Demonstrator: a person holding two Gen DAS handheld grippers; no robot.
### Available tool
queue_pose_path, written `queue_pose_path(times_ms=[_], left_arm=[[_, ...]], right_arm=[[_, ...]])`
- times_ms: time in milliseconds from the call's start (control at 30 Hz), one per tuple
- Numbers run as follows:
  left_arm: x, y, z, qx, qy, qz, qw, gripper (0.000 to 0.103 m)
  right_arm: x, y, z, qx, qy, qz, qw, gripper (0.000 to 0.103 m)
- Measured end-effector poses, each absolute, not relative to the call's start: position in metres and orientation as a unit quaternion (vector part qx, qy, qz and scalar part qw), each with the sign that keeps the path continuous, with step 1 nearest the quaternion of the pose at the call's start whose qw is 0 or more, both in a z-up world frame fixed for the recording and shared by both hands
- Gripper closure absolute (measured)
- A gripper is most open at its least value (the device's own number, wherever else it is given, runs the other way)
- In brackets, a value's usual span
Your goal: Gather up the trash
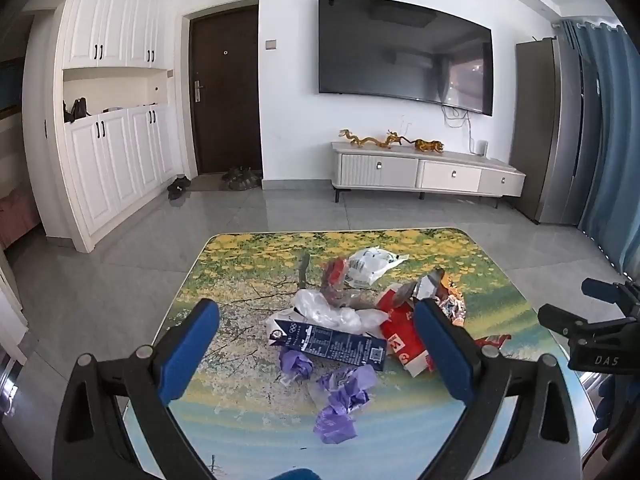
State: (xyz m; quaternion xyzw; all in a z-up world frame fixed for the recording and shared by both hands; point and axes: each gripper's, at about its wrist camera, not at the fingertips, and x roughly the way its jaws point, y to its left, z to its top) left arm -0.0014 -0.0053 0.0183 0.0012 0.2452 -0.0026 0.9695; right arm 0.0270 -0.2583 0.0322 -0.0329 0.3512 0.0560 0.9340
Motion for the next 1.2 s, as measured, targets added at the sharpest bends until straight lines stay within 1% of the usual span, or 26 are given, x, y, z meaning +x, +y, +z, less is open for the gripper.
queue_pose_path(times_ms=[233, 733, 1000, 1200], left_arm=[[-0.006, -0.011, 0.026, 0.003, 0.229, -0.009, 0.973, 0.004], [-0.004, -0.019, 0.026, 0.004, 0.252, -0.017, 0.967, 0.004], [-0.009, -0.021, 0.026, 0.001, 0.239, -0.009, 0.971, 0.004], [-0.01, -0.023, 0.026, -0.002, 0.245, -0.009, 0.969, 0.004]], right_arm=[[0.022, -0.26, 0.039, -0.044, 0.338, 0.042, 0.939, 0.0], [0.008, -0.271, 0.041, -0.041, 0.333, 0.022, 0.942, 0.0], [-0.001, -0.273, 0.048, -0.047, 0.316, 0.015, 0.947, 0.0], [-0.007, -0.278, 0.055, -0.043, 0.303, 0.012, 0.952, 0.0]])
